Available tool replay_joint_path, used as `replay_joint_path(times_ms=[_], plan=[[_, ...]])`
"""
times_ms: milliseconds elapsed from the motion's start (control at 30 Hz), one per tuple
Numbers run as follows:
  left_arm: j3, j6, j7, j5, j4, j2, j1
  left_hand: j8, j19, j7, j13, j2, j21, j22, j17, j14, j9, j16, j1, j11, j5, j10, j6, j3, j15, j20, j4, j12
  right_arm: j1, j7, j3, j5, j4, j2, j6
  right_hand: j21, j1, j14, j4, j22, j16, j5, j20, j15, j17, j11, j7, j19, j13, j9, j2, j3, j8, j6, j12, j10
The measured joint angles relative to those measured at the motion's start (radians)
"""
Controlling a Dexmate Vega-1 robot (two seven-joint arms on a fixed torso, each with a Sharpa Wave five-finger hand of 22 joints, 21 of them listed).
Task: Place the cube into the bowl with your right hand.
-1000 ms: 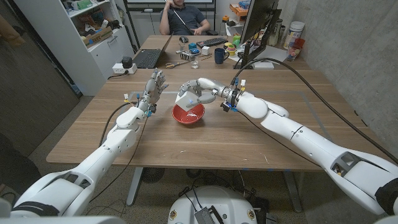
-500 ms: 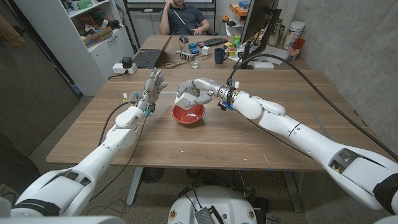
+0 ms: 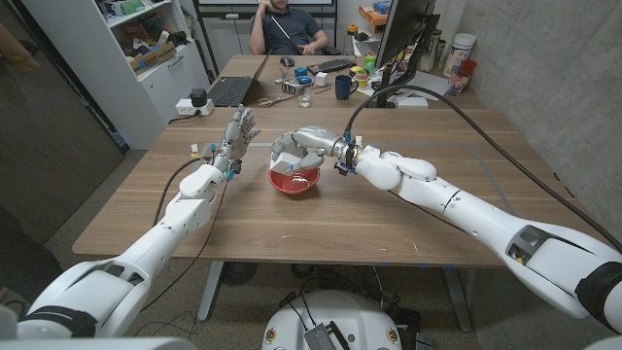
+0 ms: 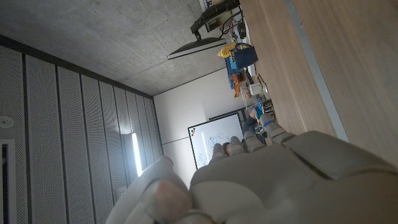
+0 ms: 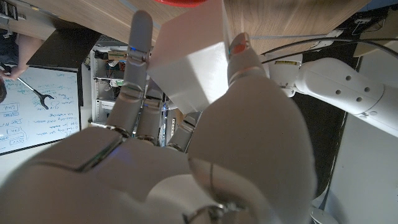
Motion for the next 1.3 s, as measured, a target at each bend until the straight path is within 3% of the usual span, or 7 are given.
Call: replay_joint_path(times_ms=[433,667,767,967,1033,1300], plan=[[0.0,-0.005,-0.008,0.0,0.024,-0.006,-0.014,0.0,0.004,0.011,0.0,0.0,0.0,0.0,0.0,0.0,0.0,0.0,0.0,0.009,0.0,0.002,0.0,0.0,0.0,0.004,0.0,0.0,0.04,-0.039,-0.055,-0.089,0.035,0.012,0.008,0.0,0.001,0.004,0.0,0.0,0.008,-0.001,0.005,0.004,-0.004,-0.004,-0.005,-0.005,0.009,0.006,-0.001,0.0,0.009,0.005,0.016,0.004],[0.001,-0.007,-0.011,0.0,0.033,-0.009,-0.02,0.0,0.004,0.011,0.0,0.0,0.0,0.0,0.0,0.0,0.0,0.0,0.0,0.009,0.0,0.002,0.0,0.0,0.0,0.004,0.0,0.0,0.047,-0.037,-0.065,-0.099,0.028,0.002,0.013,-0.004,0.008,-0.002,0.015,0.0,-0.006,-0.001,0.018,-0.002,-0.015,-0.011,-0.007,-0.018,0.009,-0.002,0.002,-0.015,0.005,0.014,0.016,0.011],[0.001,-0.008,-0.012,0.0,0.035,-0.011,-0.022,0.0,0.004,0.011,0.0,0.0,0.0,0.0,0.0,0.0,0.0,0.0,0.0,0.009,0.0,0.002,0.0,0.0,0.0,0.004,0.0,0.0,0.047,-0.029,-0.066,-0.1,0.025,-0.002,0.015,-0.004,0.009,-0.007,0.021,-0.002,-0.014,-0.001,0.027,-0.008,-0.022,-0.011,-0.003,-0.027,0.006,-0.01,0.002,-0.021,-0.01,0.021,0.009,0.011],[0.003,-0.009,-0.013,0.001,0.039,-0.013,-0.025,0.0,0.004,0.011,0.0,0.0,0.0,0.0,0.0,0.0,0.0,0.0,0.0,0.009,-0.004,0.002,0.0,0.0,0.0,0.004,0.0,0.0,0.05,-0.011,-0.068,-0.095,0.021,-0.007,0.018,-0.007,-0.006,-0.027,0.046,-0.003,-0.048,0.002,0.052,-0.028,-0.043,-0.003,0.008,-0.052,-0.012,-0.024,0.037,-0.049,-0.042,0.01,-0.02,0.003],[0.003,-0.01,-0.013,0.002,0.042,-0.015,-0.027,0.0,0.004,0.011,0.0,0.0,0.0,0.0,0.0,0.0,0.0,0.0,0.0,0.009,-0.004,0.002,0.0,0.0,0.0,0.004,0.0,0.0,0.052,0.01,-0.068,-0.083,0.021,-0.008,0.018,-0.014,-0.004,-0.045,0.063,-0.006,-0.074,0.002,0.062,-0.048,-0.064,0.012,0.023,-0.063,-0.023,-0.034,0.075,-0.069,-0.064,-0.004,-0.041,-0.012],[0.005,-0.011,-0.013,0.003,0.044,-0.017,-0.029,0.0,0.003,0.012,0.0,0.0,0.0,0.0,0.0,0.0,0.0,0.0,0.0,0.013,-0.004,-0.002,-0.001,0.0,0.0,0.004,0.0,0.0,0.064,0.057,-0.071,-0.062,0.032,-0.007,0.026,-0.059,-0.08,-0.115,0.148,-0.021,-0.11,0.006,0.069,-0.118,-0.145,0.058,0.058,-0.069,-0.079,-0.074,0.151,-0.141,-0.165,-0.04,-0.136,-0.058]])
